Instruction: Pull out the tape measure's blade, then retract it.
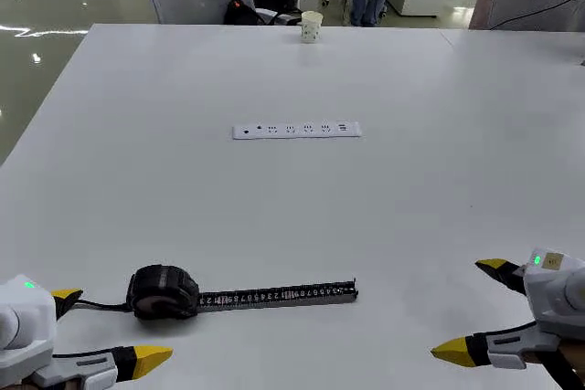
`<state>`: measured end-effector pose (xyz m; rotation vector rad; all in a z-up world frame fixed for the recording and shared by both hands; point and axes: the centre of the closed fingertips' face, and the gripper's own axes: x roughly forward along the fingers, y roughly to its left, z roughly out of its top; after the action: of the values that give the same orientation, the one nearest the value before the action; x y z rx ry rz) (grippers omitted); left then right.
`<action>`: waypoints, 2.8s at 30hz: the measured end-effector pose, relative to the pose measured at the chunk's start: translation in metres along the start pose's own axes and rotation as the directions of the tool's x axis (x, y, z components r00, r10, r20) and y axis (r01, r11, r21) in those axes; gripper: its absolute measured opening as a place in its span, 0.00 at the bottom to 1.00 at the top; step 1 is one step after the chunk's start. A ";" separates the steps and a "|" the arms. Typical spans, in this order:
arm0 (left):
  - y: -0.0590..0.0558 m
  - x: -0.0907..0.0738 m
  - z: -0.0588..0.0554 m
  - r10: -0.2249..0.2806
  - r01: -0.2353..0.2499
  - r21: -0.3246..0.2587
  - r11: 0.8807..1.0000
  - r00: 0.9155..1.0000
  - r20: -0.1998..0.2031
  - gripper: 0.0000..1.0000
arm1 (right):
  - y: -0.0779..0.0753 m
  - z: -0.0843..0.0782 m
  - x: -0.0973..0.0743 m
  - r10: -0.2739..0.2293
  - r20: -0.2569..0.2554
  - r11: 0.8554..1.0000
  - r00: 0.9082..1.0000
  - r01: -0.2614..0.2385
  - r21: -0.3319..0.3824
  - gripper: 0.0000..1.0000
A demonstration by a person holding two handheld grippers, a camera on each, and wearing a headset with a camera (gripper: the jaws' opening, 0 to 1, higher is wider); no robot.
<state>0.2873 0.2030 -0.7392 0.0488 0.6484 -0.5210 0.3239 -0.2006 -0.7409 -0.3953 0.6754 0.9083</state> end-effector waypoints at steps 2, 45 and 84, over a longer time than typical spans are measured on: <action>-0.002 0.001 0.003 -0.005 0.005 -0.003 1.000 1.000 0.004 0.99 | 0.000 0.005 0.001 0.004 0.006 1.000 1.000 -0.004 -0.013 0.99; -0.021 0.044 0.025 0.066 -0.066 0.017 0.998 0.998 -0.010 0.99 | 0.017 0.049 0.063 0.243 -0.181 0.927 0.953 -0.283 -0.247 0.99; 0.015 0.067 0.034 0.426 -0.384 -0.223 0.896 0.885 0.190 0.99 | 0.038 0.054 0.114 0.310 -0.337 0.823 0.889 -0.428 -0.372 0.91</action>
<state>0.3586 0.1790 -0.7533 -0.0461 0.4328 -0.0552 0.3622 -0.0809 -0.7805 -0.8186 0.8069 1.4110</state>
